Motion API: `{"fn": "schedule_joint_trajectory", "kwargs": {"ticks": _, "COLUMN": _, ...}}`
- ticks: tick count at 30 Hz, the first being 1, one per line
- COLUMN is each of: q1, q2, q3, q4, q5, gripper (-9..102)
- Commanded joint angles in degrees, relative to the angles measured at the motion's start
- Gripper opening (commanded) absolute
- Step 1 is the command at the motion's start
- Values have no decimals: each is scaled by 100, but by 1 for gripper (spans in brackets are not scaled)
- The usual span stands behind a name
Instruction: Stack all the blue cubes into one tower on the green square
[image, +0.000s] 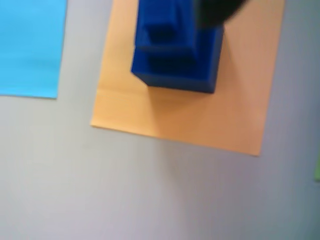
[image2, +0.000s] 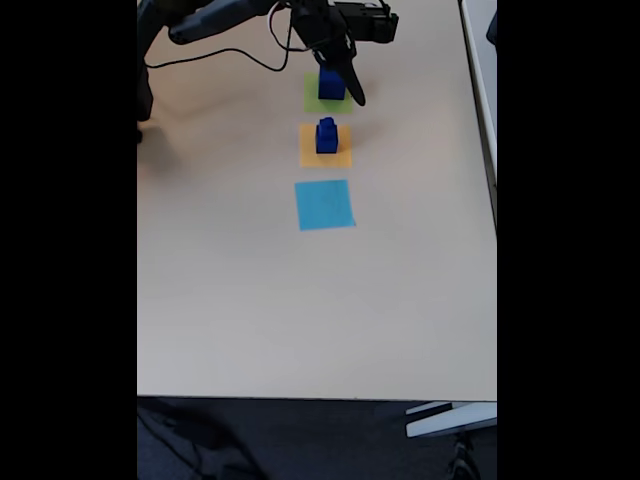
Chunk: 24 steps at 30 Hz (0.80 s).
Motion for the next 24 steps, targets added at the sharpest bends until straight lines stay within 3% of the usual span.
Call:
{"fn": "schedule_joint_trajectory", "kwargs": {"ticks": 1, "q1": 44, "q2": -26, "q3": -369, "q4": 9, "q5": 0, "gripper": 35}}
{"fn": "schedule_joint_trajectory", "kwargs": {"ticks": 7, "q1": -70, "q2": -316, "q3": -466, "q4": 308, "q5": 475, "gripper": 35}}
{"fn": "schedule_joint_trajectory", "kwargs": {"ticks": 24, "q1": -185, "q2": -773, "q3": -431, "q4": 483, "q5": 457, "gripper": 32}}
